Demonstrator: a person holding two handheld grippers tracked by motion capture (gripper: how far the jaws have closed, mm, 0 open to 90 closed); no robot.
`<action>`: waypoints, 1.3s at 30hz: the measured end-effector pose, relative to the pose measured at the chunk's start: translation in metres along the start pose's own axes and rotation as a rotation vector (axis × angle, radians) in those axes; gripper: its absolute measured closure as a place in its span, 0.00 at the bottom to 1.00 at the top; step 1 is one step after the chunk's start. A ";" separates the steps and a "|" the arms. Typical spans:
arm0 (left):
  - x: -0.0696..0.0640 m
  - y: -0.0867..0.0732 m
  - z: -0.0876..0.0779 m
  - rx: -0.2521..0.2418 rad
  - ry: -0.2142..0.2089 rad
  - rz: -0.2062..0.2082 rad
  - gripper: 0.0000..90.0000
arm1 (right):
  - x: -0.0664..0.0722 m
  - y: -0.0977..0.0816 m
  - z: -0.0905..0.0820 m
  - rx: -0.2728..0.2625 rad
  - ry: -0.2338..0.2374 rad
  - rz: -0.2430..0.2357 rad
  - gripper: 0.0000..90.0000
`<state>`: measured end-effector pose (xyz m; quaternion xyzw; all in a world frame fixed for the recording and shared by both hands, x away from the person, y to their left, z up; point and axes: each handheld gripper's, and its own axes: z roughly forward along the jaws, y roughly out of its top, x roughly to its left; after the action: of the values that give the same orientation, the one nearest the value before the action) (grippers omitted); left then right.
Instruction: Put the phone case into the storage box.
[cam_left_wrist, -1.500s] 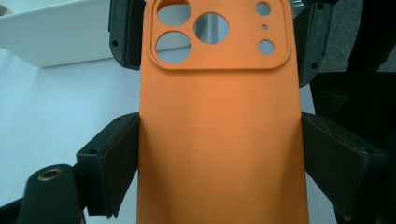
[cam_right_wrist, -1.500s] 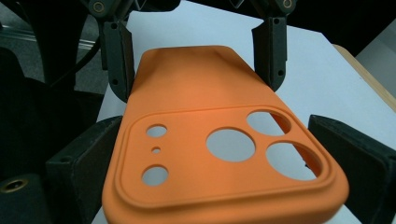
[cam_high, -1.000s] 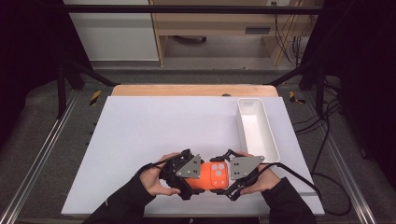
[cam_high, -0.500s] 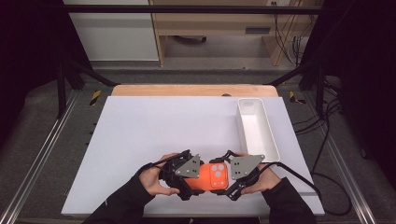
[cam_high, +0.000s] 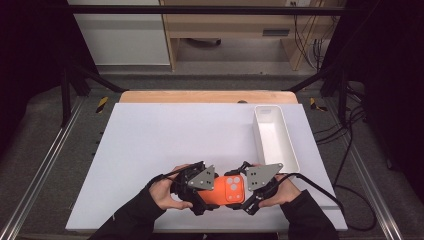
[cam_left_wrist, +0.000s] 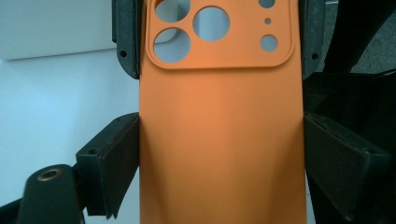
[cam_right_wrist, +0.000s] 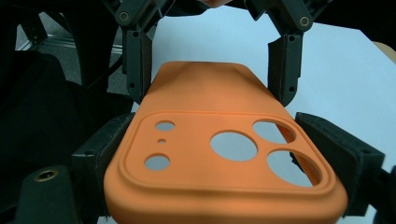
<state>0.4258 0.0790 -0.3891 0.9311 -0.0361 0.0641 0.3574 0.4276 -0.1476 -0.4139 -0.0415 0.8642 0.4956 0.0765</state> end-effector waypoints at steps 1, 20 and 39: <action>0.000 0.000 0.000 0.000 0.001 0.001 0.16 | 0.000 0.000 0.000 0.001 0.002 0.002 0.18; 0.004 -0.007 -0.021 -0.089 0.082 -0.099 0.02 | -0.006 0.005 -0.016 0.055 -0.026 0.031 0.18; 0.011 -0.036 -0.022 -0.095 0.135 -0.226 0.00 | -0.018 0.019 -0.046 0.204 -0.051 0.037 0.18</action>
<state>0.4382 0.1202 -0.3951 0.9049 0.0903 0.0840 0.4074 0.4388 -0.1776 -0.3720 -0.0049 0.9086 0.4072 0.0932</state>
